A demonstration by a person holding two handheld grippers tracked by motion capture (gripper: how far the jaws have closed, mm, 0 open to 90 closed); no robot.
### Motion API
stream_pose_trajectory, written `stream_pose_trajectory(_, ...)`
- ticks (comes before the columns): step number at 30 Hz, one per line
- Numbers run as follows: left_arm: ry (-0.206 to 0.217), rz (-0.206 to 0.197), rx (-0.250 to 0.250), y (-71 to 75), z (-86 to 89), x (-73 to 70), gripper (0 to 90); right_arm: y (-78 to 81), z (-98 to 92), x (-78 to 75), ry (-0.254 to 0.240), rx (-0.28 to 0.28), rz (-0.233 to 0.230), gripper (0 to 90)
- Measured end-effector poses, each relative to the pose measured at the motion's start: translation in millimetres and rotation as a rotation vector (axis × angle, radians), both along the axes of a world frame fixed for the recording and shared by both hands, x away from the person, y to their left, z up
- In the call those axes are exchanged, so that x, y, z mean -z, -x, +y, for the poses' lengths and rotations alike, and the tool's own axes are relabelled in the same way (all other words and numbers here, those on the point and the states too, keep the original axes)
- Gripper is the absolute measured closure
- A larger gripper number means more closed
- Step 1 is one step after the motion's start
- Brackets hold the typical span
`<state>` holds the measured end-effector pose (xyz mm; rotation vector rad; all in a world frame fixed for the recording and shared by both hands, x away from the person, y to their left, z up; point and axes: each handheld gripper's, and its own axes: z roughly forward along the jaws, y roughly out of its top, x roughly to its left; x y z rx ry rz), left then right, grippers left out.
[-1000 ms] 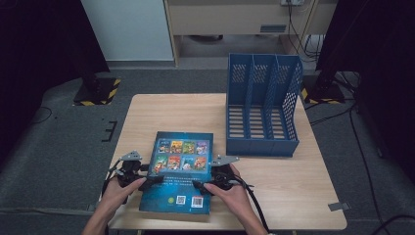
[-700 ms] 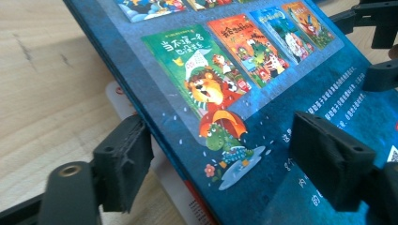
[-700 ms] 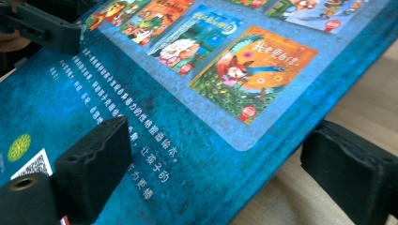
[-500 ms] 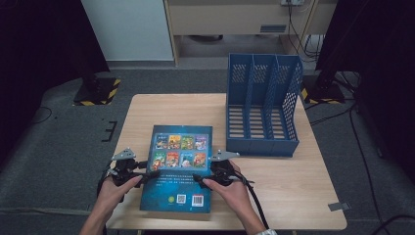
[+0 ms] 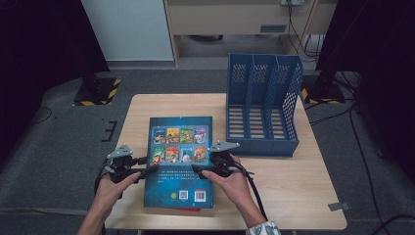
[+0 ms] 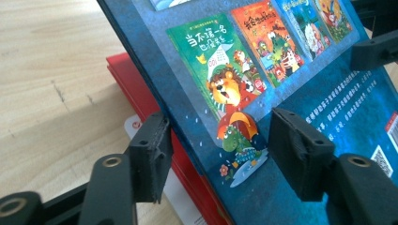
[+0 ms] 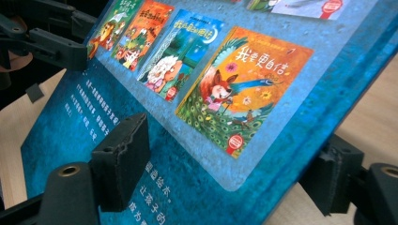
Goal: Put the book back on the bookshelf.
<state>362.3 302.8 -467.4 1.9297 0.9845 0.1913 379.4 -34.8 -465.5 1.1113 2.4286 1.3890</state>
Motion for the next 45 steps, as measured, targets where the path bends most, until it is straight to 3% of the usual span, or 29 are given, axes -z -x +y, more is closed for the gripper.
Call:
stream_pose_trajectory(3, 0.003, -0.020, 0.004, -4.3, -0.4, -7.8, 44.6, -4.3, -2.4, -6.5, 0.005, 0.011, -0.004, 26.1)
stream_pose_trajectory(7, -0.025, -0.029, 0.007, -11.5, -2.6, -15.2, 46.1, -10.2, -4.1, -14.3, 0.009, 0.019, -0.011, 29.1)
stream_pose_trajectory(17, -0.066, -0.095, -0.007, -17.1, -2.1, -39.4, 54.1, -17.1, -5.1, -36.9, 0.011, 0.041, -0.086, 37.3)
stream_pose_trajectory(30, -0.076, -0.210, -0.098, -24.0, -5.2, -61.8, 60.7, -22.1, -3.1, -65.8, 0.026, 0.073, -0.182, 49.3)
stream_pose_trajectory(37, -0.080, -0.249, -0.124, -26.8, -7.8, -68.2, 60.4, -22.5, -2.1, -74.3, 0.042, 0.080, -0.232, 52.5)
stream_pose_trajectory(42, -0.066, -0.266, -0.118, -25.2, -6.5, -66.6, 58.4, -16.3, -3.9, -74.6, 0.043, 0.058, -0.260, 56.4)
stream_pose_trajectory(45, -0.066, -0.267, -0.115, -22.8, -8.8, -65.6, 52.5, -9.4, -6.0, -74.5, 0.022, 0.035, -0.263, 59.2)
